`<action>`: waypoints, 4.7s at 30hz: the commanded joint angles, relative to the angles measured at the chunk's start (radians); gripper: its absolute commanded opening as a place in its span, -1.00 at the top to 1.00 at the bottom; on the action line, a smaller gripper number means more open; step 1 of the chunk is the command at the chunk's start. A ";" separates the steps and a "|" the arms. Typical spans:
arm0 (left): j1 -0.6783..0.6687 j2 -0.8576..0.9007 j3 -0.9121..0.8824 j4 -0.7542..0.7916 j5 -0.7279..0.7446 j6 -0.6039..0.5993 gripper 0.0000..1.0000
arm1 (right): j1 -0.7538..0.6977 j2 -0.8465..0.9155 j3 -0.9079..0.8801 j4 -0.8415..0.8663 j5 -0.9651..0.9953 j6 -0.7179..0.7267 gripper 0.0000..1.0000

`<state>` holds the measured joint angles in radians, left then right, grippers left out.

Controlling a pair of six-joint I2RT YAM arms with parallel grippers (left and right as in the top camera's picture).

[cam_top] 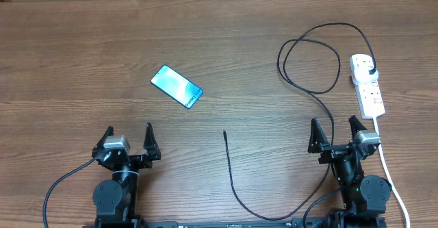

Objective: Plug charger to phone and switch on socket

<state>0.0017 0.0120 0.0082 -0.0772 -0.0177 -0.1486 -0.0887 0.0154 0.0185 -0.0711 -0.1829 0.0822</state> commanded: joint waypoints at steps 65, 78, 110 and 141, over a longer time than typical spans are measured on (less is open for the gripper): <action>0.004 1.019 0.845 -0.445 0.097 0.021 -1.00 | 0.010 -0.013 -0.010 0.002 0.006 0.000 -1.00; 0.005 1.159 0.898 -0.513 0.097 0.021 -0.99 | 0.010 -0.013 -0.010 0.002 0.006 0.000 -1.00; 0.005 1.159 0.898 -0.541 0.093 0.011 -1.00 | 0.010 -0.013 -0.010 0.002 0.006 0.000 -1.00; -0.016 1.452 1.190 -0.599 0.202 -0.264 -1.00 | 0.010 -0.012 -0.010 0.002 0.006 0.000 -1.00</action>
<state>-0.0078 1.4593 1.1717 -0.6804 0.1547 -0.3939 -0.0845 0.0147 0.0185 -0.0727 -0.1829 0.0818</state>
